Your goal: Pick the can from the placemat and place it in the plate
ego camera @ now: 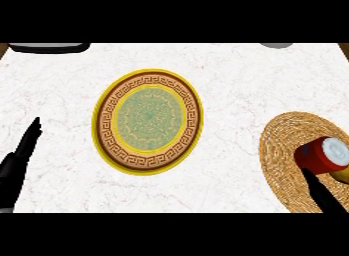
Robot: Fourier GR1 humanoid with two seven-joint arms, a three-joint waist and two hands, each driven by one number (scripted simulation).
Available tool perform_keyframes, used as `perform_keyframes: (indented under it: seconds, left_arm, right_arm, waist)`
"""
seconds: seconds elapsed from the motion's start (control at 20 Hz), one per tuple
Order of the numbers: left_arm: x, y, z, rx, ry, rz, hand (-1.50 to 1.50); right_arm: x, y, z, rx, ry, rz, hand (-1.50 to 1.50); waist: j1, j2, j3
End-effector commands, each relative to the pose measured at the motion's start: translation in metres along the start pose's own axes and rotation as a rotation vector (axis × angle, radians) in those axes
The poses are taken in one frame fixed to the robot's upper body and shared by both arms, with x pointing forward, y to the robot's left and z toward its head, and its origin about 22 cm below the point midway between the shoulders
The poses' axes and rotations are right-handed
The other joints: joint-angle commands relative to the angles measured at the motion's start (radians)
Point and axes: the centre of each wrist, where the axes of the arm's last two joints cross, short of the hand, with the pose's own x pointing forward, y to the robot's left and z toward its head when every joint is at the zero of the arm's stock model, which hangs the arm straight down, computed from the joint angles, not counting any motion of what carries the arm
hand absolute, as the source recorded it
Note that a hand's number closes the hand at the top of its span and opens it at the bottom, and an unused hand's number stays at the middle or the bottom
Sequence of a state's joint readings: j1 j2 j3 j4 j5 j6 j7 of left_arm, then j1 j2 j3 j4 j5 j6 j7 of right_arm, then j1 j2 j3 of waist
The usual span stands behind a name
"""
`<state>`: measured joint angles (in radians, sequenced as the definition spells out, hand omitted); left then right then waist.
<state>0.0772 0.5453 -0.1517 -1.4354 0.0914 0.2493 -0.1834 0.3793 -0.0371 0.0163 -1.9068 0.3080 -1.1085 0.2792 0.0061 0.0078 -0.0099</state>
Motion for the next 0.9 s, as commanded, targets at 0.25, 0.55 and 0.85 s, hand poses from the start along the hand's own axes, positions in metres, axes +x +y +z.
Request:
perform_keyframes:
  seconds: [0.25,0.55,0.85]
  left_arm:
    - [0.009,-0.005,0.000,-0.020,-0.018,0.012,0.00]
    - [0.013,-0.022,-0.004,-0.010,-0.015,-0.006,0.00]
    - [0.015,0.005,-0.013,-0.007,0.004,0.009,0.00]
  right_arm:
    - [0.031,-0.031,-0.025,0.140,0.211,0.227,-1.50]
    - [0.074,-0.028,-0.038,0.245,0.325,0.398,-1.50]
    - [0.098,-0.005,-0.053,0.367,0.369,0.513,-1.50]
  waist:
    - [0.028,0.004,0.002]
    - [0.009,-0.002,0.006]
    - [0.002,-0.006,0.009]
